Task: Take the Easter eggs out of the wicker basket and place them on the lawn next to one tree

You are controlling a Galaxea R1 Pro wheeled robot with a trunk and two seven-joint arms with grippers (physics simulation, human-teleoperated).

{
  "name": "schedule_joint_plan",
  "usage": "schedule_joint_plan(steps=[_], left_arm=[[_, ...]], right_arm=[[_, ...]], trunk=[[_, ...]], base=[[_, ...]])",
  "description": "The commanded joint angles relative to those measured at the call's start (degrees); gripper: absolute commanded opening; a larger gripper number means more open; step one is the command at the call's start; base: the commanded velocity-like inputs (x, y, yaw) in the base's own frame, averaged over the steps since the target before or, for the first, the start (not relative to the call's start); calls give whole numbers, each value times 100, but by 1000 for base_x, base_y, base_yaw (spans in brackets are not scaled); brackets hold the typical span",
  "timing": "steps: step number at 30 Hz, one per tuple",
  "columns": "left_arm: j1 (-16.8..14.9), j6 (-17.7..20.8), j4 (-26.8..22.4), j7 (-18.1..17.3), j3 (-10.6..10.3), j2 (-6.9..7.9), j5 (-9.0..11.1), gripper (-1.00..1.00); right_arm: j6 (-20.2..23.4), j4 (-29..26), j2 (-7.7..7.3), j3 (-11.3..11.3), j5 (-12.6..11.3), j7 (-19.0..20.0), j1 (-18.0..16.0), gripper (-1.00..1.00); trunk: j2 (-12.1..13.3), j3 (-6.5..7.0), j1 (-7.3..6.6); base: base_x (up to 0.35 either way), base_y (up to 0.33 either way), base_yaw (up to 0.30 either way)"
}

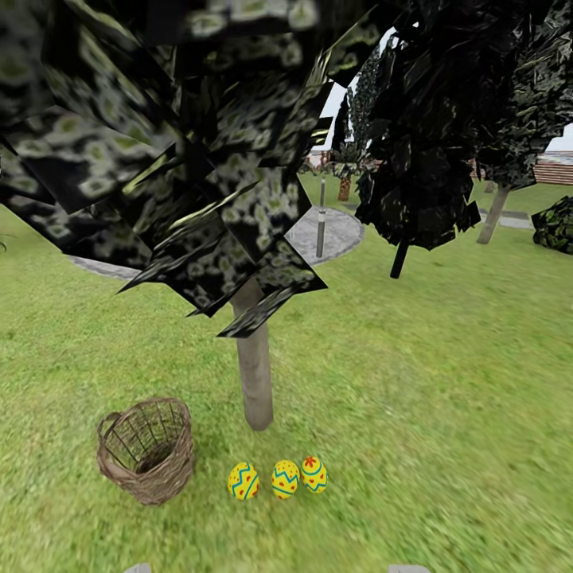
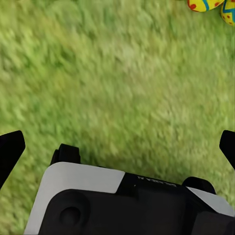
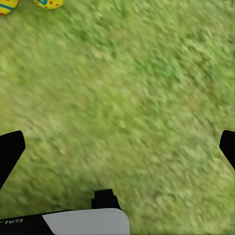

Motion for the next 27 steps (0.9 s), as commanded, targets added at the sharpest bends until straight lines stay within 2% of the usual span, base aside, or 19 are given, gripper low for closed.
schedule_joint_plan(steps=[1, 11, 27], left_arm=[[-2, 32, -7, -9, -46, 4, 59, 100], [-2, 32, -5, -9, -46, 4, 59, 100], [-2, 32, -4, -9, -46, 13, 59, 100]], right_arm=[[-22, 5, 2, 48, -56, -15, -4, 100], [-17, 0, 2, 45, -73, -16, -4, 100], [-17, 0, 2, 42, -82, -15, -4, 100]], trunk=[[-5, 3, 1], [-5, 33, 1], [-5, -100, 1]], base=[[0, 0, 0], [0, 0, 0], [0, 0, 0]])
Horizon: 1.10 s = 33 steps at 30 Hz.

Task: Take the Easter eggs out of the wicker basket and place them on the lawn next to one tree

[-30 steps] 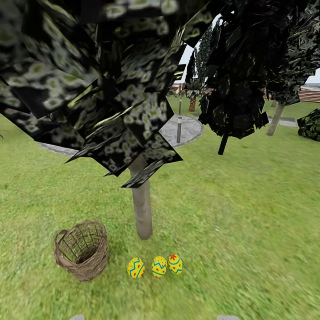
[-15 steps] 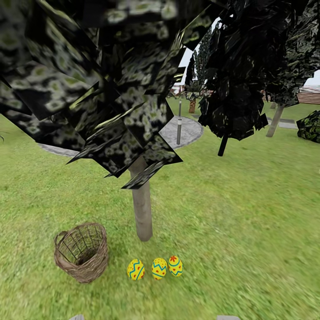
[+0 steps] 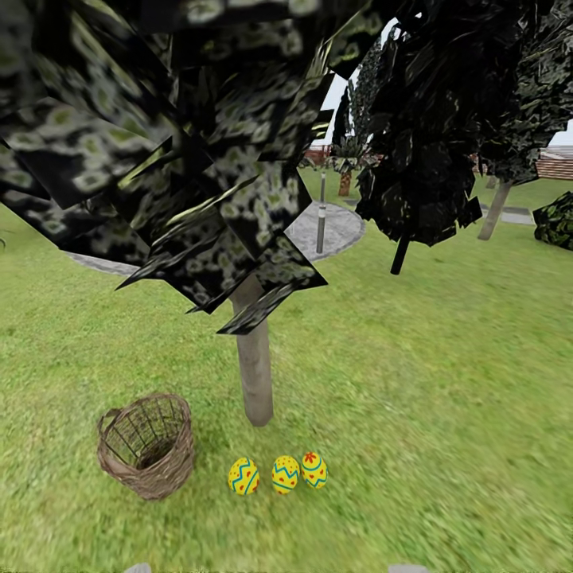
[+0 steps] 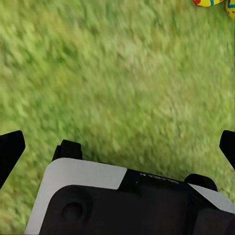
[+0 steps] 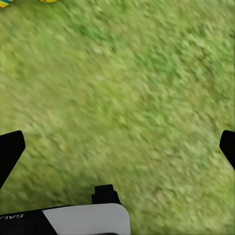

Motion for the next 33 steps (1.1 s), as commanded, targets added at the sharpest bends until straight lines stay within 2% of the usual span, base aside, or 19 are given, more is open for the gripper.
schedule_joint_plan(steps=[1, 12, 20, 23, 33], left_arm=[[-2, 32, -8, -9, -46, 4, 60, 100], [-2, 24, 83, 0, -52, 10, 45, 100], [27, 20, 715, 8, -63, 5, 33, 100], [63, 23, 968, 8, -63, 22, 33, 100], [68, 23, 983, 8, -63, 10, 33, 100]], right_arm=[[-20, 5, 2, 50, -56, -15, -4, 100], [20, 17, 12, 52, -62, -15, -2, 100], [41, 306, -12, 48, -64, -15, 62, 100], [37, 334, -31, 49, -63, -15, 189, 100], [32, 339, -116, 56, -64, -15, 242, 100]], trunk=[[-5, -16, 1], [-5, -70, 1], [-5, -70, 1], [-5, -70, 1], [-5, -70, 1]], base=[[0, 0, 0], [0, 0, 0], [0, 0, 0], [0, 0, 0], [0, 0, 0]])
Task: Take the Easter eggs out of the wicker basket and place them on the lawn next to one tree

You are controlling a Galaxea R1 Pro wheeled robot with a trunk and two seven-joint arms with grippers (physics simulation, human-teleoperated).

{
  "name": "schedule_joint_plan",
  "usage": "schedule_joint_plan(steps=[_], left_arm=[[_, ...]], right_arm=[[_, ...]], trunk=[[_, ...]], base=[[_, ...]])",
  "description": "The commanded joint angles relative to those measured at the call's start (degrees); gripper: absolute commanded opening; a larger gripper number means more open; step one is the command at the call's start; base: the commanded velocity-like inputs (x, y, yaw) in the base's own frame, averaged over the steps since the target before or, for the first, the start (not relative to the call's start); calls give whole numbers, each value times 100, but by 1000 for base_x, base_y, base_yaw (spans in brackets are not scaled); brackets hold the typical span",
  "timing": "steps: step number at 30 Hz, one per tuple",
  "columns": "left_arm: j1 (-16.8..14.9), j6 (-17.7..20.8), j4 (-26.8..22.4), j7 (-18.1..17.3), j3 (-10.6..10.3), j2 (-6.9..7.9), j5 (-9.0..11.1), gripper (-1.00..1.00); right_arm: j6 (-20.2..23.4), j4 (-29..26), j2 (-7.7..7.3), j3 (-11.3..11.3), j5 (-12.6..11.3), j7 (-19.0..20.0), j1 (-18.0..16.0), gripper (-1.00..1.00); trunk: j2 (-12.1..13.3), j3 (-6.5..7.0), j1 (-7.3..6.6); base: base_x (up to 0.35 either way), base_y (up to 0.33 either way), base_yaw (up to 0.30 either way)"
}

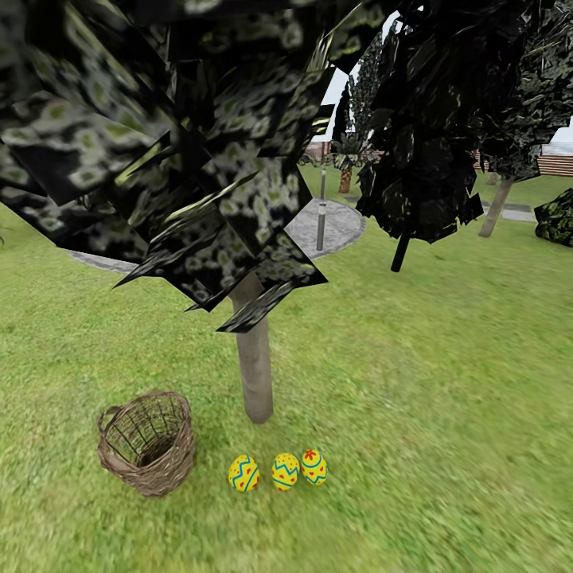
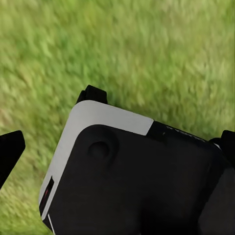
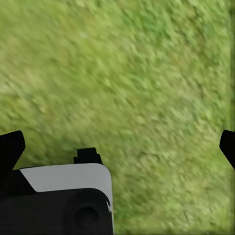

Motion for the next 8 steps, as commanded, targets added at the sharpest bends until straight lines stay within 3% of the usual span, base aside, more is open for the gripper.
schedule_joint_plan(steps=[1, 8], left_arm=[[-8, 15, 14, -30, -48, -1, 61, 100], [-8, 12, 14, -30, -48, 4, 61, 100]], right_arm=[[-41, 24, 3, 48, -55, -2, -9, 100], [-41, 24, 0, 49, -54, -2, -9, 100]], trunk=[[-5, -7, 1], [-5, -7, 1]], base=[[0, 0, 0], [0, 0, 0]])
